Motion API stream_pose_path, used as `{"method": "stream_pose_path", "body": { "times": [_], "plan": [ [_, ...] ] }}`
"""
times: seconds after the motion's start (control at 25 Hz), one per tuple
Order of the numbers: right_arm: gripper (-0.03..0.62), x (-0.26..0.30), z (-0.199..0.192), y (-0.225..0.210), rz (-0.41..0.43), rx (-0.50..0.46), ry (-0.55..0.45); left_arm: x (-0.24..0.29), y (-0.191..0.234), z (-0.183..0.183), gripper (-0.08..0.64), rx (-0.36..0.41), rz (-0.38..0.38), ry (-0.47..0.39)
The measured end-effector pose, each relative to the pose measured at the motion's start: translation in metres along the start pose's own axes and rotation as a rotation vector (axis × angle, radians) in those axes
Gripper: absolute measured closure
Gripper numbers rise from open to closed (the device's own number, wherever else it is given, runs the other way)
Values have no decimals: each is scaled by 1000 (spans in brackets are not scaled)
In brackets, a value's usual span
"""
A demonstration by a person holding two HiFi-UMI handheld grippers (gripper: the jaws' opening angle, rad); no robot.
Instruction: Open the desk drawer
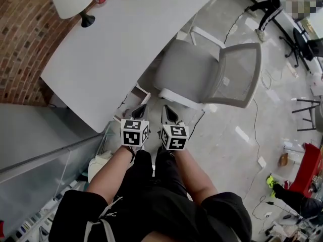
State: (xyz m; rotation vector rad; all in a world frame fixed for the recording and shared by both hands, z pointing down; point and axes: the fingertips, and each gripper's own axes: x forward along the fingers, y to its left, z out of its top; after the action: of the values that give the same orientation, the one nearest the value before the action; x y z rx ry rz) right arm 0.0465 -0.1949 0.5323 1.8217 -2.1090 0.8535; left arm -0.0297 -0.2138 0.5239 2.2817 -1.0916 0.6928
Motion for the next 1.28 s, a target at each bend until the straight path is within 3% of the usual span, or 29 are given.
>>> {"method": "stream_pose_path", "body": {
  "times": [0.36,0.56,0.68,0.92,1.28],
  "plan": [
    [594,-74,147,18,-23,-69,-239,-66,-35,127,561,89,-3,-183],
    [594,-114,216,36,-2,-58,-362,-105,-55,185,561,141,-30,-272],
    [594,-142,248,52,17,-106,-436,-131,-68,212,561,165,-41,-338],
    [594,-160,264,56,15,-137,-464,-149,-82,222,561,186,-47,-377],
    [594,-155,246,66,20,-120,-429,-156,-73,212,561,168,-51,-370]
  ]
}}
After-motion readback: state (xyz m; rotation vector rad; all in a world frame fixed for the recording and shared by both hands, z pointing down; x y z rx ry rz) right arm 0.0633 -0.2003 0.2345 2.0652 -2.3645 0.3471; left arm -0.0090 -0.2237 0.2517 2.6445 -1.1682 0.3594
